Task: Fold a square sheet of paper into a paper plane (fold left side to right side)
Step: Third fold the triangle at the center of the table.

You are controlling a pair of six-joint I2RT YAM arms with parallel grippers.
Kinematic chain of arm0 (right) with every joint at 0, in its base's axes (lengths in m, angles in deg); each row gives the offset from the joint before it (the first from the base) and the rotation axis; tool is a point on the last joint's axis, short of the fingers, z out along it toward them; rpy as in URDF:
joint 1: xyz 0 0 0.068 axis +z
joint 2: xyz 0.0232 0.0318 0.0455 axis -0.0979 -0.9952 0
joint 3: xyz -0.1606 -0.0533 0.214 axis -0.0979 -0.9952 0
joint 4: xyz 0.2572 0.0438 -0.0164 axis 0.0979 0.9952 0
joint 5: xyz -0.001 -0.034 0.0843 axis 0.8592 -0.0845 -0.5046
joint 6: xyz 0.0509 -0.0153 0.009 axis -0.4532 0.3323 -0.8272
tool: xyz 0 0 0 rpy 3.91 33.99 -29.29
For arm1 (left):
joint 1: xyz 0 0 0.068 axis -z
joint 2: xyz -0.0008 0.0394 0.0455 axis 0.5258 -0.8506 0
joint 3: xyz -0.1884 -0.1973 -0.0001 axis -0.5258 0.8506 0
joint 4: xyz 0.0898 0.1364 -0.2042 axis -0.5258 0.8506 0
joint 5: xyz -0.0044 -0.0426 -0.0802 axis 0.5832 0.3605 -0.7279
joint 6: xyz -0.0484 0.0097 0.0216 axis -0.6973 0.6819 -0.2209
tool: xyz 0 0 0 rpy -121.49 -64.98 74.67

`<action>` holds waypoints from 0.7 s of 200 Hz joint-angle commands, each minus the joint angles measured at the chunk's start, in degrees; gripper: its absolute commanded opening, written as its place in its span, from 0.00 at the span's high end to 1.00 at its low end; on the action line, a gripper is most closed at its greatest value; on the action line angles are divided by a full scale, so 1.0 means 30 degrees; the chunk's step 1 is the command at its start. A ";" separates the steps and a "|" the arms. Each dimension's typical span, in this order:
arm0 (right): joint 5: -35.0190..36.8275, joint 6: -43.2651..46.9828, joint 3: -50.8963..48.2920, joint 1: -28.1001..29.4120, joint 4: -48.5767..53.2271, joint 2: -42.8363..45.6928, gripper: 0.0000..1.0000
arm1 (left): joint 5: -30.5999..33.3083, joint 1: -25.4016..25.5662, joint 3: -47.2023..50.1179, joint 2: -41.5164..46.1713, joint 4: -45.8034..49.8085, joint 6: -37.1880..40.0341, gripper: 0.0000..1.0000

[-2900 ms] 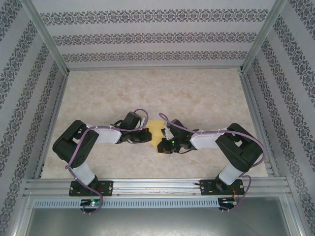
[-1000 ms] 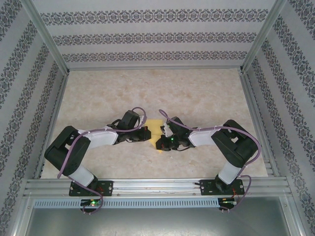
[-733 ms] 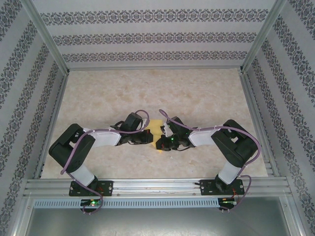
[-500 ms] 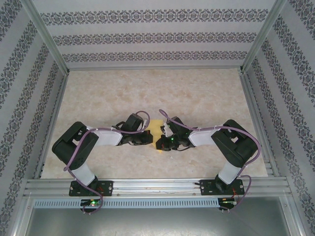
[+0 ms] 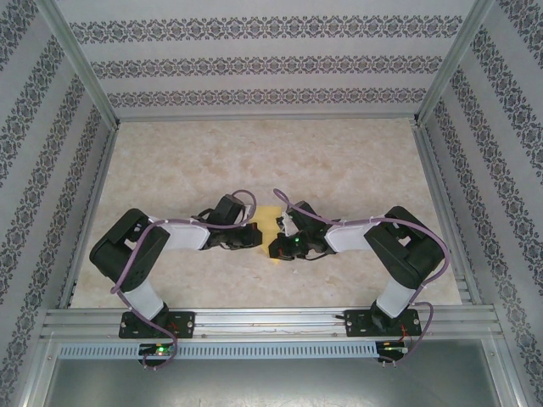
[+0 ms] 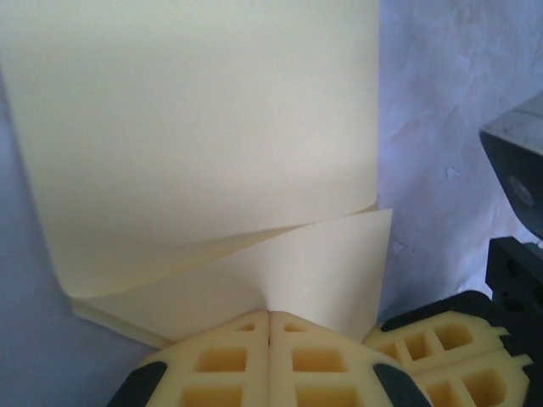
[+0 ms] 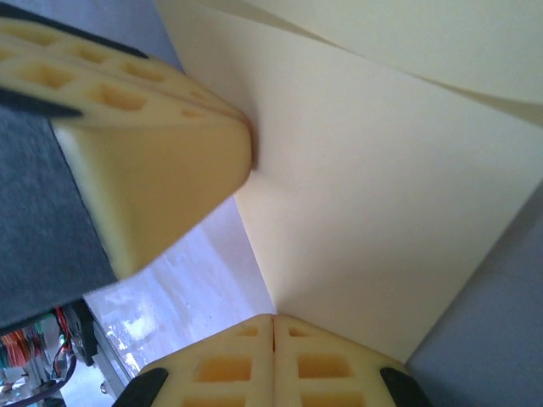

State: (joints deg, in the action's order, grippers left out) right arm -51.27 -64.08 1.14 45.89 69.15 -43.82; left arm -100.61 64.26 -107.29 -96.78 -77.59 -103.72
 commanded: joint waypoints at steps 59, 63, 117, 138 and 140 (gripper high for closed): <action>0.2317 0.0644 -0.0955 -0.0011 0.3917 -0.0916 1.00 | 0.1749 -0.3800 0.0102 -0.0812 -0.0216 0.1683 1.00; 0.2288 0.0637 -0.0941 -0.0030 0.3901 -0.0889 1.00 | 0.1702 -0.3862 0.0131 -0.0819 -0.0300 0.1657 1.00; 0.1517 0.0586 -0.0379 0.0045 0.3264 -0.0155 1.00 | 0.0699 -0.3974 -0.0373 0.0310 -0.0034 0.1938 1.00; 0.1024 0.0659 0.0256 0.0170 0.2588 0.0645 0.95 | 0.0402 -0.3981 -0.0485 0.1718 0.0549 0.2222 0.96; 0.0989 0.0679 0.0325 0.0207 0.2553 0.0734 0.94 | 0.0421 -0.3965 -0.0509 0.1881 0.0625 0.2257 0.96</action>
State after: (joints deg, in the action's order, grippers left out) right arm -50.73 -63.58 1.60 45.89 70.93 -42.92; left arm -101.49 53.65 -107.40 -96.26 -78.11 -99.65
